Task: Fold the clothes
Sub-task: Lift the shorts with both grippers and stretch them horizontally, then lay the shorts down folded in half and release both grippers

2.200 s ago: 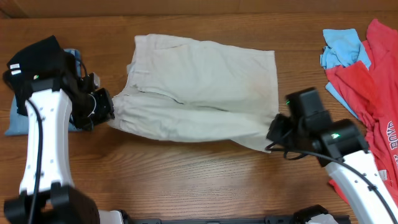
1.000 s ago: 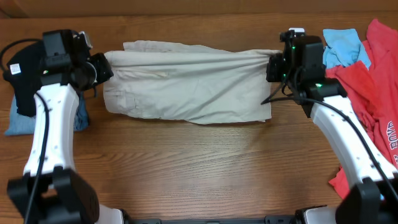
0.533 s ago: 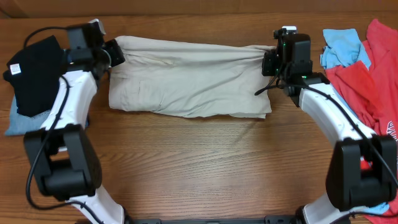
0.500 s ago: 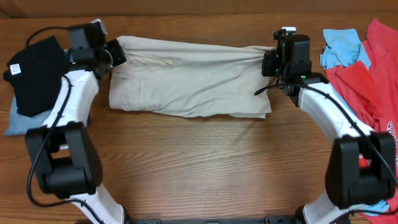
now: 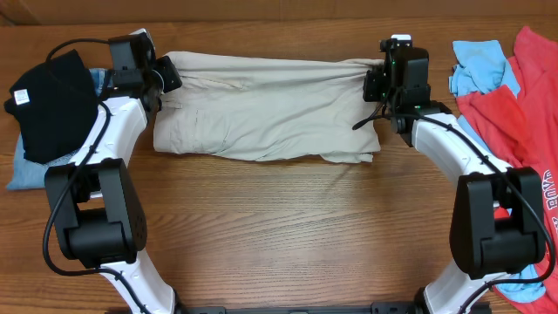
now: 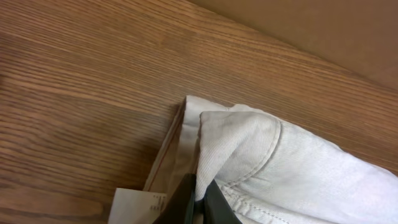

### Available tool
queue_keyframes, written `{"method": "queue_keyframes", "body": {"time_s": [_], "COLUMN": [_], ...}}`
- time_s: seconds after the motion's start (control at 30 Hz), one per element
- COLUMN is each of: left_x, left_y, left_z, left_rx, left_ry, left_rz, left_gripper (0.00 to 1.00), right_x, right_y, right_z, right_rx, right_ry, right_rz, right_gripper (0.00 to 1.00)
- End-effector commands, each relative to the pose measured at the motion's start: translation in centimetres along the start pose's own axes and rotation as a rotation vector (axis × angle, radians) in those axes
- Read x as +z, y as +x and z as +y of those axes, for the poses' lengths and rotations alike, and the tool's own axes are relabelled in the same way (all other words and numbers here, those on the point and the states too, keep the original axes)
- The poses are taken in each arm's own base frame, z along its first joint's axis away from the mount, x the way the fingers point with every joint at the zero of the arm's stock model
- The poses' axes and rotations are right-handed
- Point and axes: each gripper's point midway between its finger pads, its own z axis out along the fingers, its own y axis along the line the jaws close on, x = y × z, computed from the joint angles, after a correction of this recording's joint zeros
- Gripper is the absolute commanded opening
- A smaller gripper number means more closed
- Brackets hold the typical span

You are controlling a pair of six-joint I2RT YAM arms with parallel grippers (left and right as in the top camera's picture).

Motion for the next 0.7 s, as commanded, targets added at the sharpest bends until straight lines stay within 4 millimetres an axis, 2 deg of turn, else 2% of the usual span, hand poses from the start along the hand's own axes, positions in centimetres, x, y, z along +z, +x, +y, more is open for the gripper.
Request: {"method": "queue_keyframes", "body": {"time_s": [0.0,0.1,0.13,0.17,0.23,0.27,0.3,0.33,0.47,0.53,0.6,0.67], "left_x": [0.0,0.0,-0.1,-0.2,-0.3,-0.3,-0.4,-0.5,-1.8,-3.1,-4.6,-5.9], "left_y": [-0.9,-0.8,-0.7,-0.6,-0.6,-0.6,-0.7,-0.9,-2.2,-3.2,-3.8,-3.4], "left_z": [1.7,2.3,2.7,3.2,3.9,4.0,4.0,3.9,3.0,1.5,-0.9,-3.9], "left_rx": [-0.014,-0.016,-0.021,-0.027,-0.033,-0.041,-0.042,-0.041,-0.032,-0.015,0.000,0.024], "left_ry": [-0.083,-0.119,-0.143,-0.171,-0.209,-0.213,-0.212,-0.211,-0.184,-0.130,-0.039,0.070], "left_rz": [-0.039,-0.034,-0.034,-0.032,-0.036,-0.039,-0.043,-0.046,-0.076,-0.095,-0.097,-0.072], "left_gripper": [0.05,0.05,0.08,0.15,0.46,0.49,0.58,0.62,0.55,0.52,0.40,0.31], "right_x": [0.3,0.7,0.9,1.0,1.4,1.4,1.4,1.4,0.0,-1.1,-2.1,-3.5], "right_y": [-0.9,-0.6,-0.3,-0.1,0.4,0.4,0.5,0.4,-1.1,-1.6,-1.5,-0.4], "right_z": [-1.1,-1.1,-1.2,-1.2,-1.3,-1.3,-1.3,-1.3,-1.2,-0.6,1.1,4.3], "right_rx": [0.001,0.001,0.000,0.000,0.000,0.000,0.000,0.000,0.001,0.000,0.002,0.015], "right_ry": [0.044,0.045,0.046,0.046,0.048,0.048,0.049,0.051,0.052,0.023,-0.069,-0.251], "right_rz": [-0.023,-0.017,-0.010,-0.006,0.006,0.007,0.009,0.008,-0.013,0.010,0.061,0.154], "right_gripper": [0.06,0.06,0.09,0.20,0.40,0.50,0.61,0.68,0.69,0.68,0.67,0.64]}}
